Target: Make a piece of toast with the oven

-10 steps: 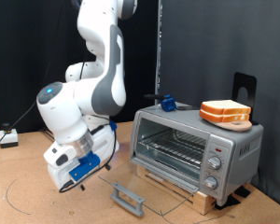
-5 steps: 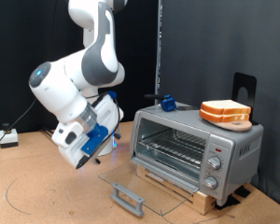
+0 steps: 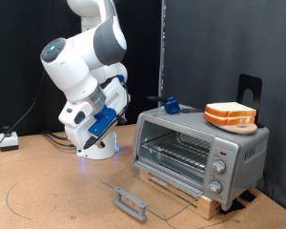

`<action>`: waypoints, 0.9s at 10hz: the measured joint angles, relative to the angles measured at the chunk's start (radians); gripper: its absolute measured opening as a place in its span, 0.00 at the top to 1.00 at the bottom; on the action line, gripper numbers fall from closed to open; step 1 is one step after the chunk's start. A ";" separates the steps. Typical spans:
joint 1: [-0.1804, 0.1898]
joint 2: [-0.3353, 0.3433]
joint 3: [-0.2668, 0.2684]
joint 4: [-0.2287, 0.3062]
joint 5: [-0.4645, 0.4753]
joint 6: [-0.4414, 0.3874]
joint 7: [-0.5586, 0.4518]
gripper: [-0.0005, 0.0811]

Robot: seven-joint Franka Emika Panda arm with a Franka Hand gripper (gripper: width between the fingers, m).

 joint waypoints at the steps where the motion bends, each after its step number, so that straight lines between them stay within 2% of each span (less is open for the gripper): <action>1: 0.002 0.001 0.001 0.003 0.049 -0.035 -0.066 0.00; 4: 0.027 -0.047 0.012 0.007 0.181 -0.168 -0.326 0.00; 7: 0.054 -0.124 0.030 0.001 0.203 -0.267 -0.580 0.00; 8: 0.059 -0.157 0.052 -0.008 0.161 -0.247 -0.646 0.00; 9: 0.060 -0.203 0.092 -0.029 0.092 -0.187 -0.668 0.00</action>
